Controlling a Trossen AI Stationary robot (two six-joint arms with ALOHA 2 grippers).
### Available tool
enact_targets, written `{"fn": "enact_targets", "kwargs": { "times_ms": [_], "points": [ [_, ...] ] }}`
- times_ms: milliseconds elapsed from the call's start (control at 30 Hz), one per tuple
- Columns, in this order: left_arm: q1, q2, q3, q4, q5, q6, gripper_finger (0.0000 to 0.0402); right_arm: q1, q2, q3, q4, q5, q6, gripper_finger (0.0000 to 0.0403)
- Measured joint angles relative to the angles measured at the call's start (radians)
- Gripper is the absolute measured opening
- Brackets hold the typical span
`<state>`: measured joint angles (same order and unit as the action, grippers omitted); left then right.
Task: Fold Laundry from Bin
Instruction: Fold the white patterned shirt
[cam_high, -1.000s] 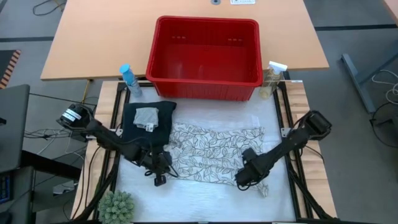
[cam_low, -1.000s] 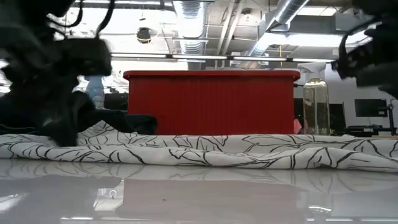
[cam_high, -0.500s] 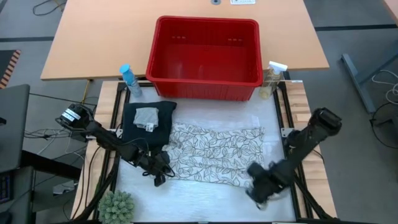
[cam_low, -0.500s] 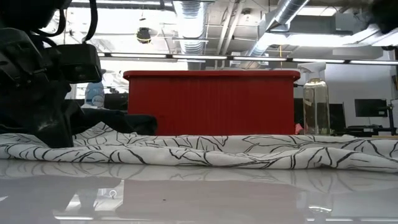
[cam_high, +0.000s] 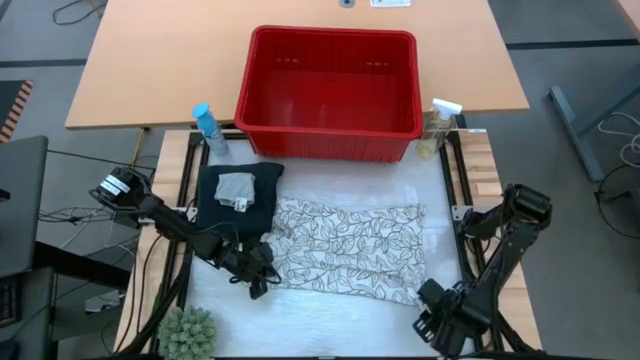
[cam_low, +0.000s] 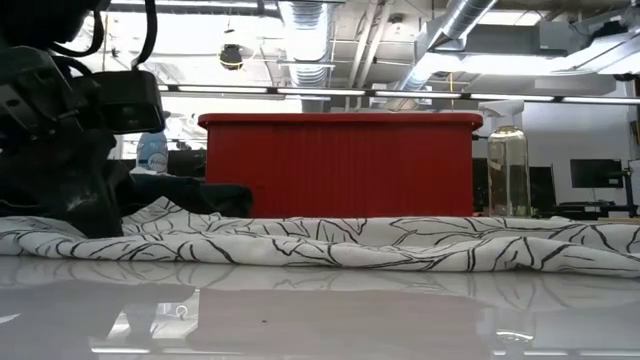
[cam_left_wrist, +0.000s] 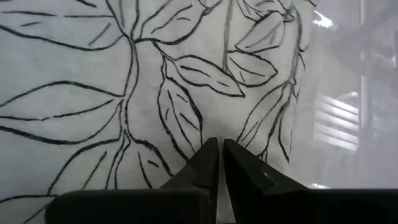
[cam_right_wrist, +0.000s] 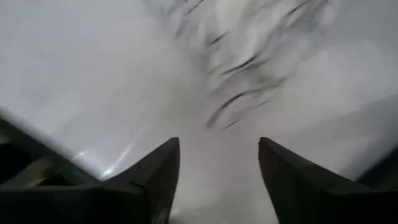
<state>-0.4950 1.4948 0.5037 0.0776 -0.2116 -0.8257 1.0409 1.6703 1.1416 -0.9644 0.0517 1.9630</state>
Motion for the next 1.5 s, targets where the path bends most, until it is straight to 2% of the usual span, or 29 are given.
{"fn": "enact_targets", "kwargs": {
  "times_ms": [133, 333, 600, 733, 900, 933, 1100, 1200, 1333, 1500],
  "points": [
    [0.000, 0.000, 0.000, 0.001, -0.006, -0.005, 0.0018, -0.014, 0.015, 0.000, -0.049, -0.008, -0.009, 0.0260],
    [-0.002, 0.000, 0.000, 0.002, 0.001, -0.010, 0.0018, -0.049, 0.053, 0.000, 0.002, -0.009, -0.085, 0.0262],
    [-0.002, 0.000, 0.000, 0.003, 0.005, -0.034, 0.0018, -0.065, 0.152, 0.000, 0.004, -0.130, -0.139, 0.0251],
    [-0.002, 0.000, 0.000, 0.003, 0.005, -0.032, 0.0018, -0.068, 0.148, 0.000, -0.019, -0.140, -0.123, 0.0185],
    [-0.002, 0.000, 0.000, 0.003, 0.001, -0.026, 0.0018, -0.068, 0.141, 0.000, -0.072, -0.159, -0.115, 0.0042],
    [-0.002, 0.000, 0.000, 0.002, 0.000, -0.026, 0.0018, -0.068, 0.141, 0.000, -0.079, -0.171, -0.115, 0.0025],
    [-0.002, 0.000, 0.000, 0.001, -0.001, -0.007, 0.0018, -0.066, 0.141, 0.000, -0.176, -0.283, -0.106, 0.0032],
    [-0.002, 0.000, 0.000, 0.000, -0.002, -0.006, 0.0018, -0.066, 0.141, 0.010, -0.307, -0.355, -0.109, 0.0027],
    [-0.002, 0.000, 0.000, -0.011, -0.002, -0.006, 0.0018, -0.071, 0.141, 0.041, -0.434, -0.350, -0.151, 0.0036],
    [-0.007, 0.000, 0.000, -0.015, -0.001, -0.007, 0.0018, -0.085, 0.141, 0.060, -0.448, -0.320, -0.221, 0.0096]
  ]
}}
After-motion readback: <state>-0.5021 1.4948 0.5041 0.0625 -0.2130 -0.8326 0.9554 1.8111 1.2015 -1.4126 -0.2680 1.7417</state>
